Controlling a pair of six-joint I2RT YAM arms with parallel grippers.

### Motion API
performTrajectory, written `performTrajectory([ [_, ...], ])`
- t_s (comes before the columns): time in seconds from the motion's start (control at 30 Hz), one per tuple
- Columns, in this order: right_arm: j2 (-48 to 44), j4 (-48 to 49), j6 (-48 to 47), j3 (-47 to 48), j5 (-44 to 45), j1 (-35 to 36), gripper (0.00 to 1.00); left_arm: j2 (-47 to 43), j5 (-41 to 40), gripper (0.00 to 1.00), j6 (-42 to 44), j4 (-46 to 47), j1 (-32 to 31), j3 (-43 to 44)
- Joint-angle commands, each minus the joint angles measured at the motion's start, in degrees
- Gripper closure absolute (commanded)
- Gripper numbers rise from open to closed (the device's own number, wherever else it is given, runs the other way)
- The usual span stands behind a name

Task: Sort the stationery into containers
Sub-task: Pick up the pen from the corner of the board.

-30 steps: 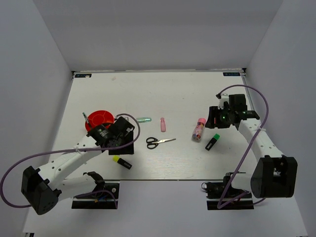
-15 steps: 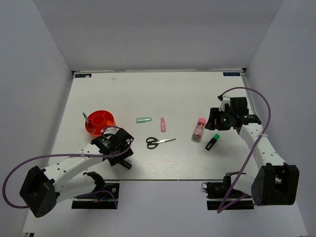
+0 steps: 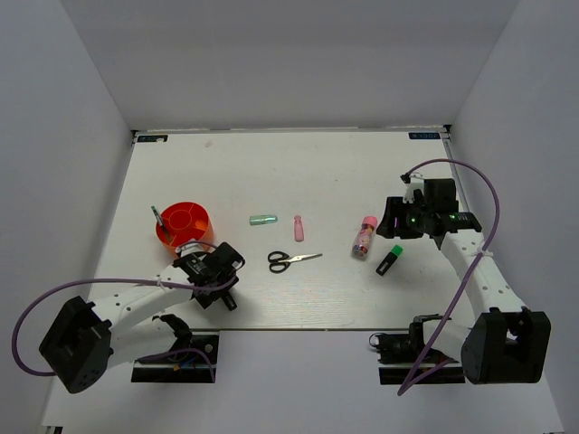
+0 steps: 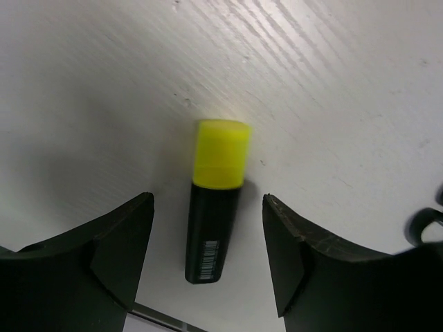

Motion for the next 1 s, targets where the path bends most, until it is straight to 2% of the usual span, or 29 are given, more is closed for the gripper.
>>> performTrajectory([
  [0.0,-1.12,1.23,-0.2,-0.59,-0.89,-0.3,0.4,-0.06,-3.26,0.26,-2.32,0.77,1.04,-1.63],
  [0.27,-1.47,1.4,-0.2,-0.68,-0.72,-0.47,0.4,4.15,-2.64,0.27,-2.06,2.7,1.66,-1.98],
  [0.43,-1.82,1.23,-0.19,-0.76,-0.54,-0.47,0.4,8.64,-0.8,0.33,1.09,3.85,1.83,0.12],
  [0.57,-2.08,1.23,-0.02,-0.76,-0.54,-0.47,0.4,13.11,1.75,0.33,3.39,3.32,1.48,1.71],
  [0.7,-2.61,1.49,0.07,-0.85,-0.45,-0.47,0.4,16.11,2.81,0.39,4.62,2.53,0.43,1.8],
  [0.83,-3.05,1.4,0.07,-0.85,-0.28,-0.47,0.4,18.22,3.69,0.53,4.44,3.93,-0.63,0.57],
  [0.87,-3.14,1.49,-0.02,-0.85,-0.36,-0.73,0.4,18.31,4.47,0.62,4.36,4.72,-0.72,0.04],
  [0.93,-3.14,1.4,-0.02,-0.94,-0.45,-0.56,0.4,18.22,5.26,0.71,4.44,5.69,-1.07,-0.4],
  [0.97,-3.31,1.4,0.15,-1.03,-0.54,-0.65,0.4,18.13,5.62,0.8,4.88,5.69,-1.5,-0.4],
])
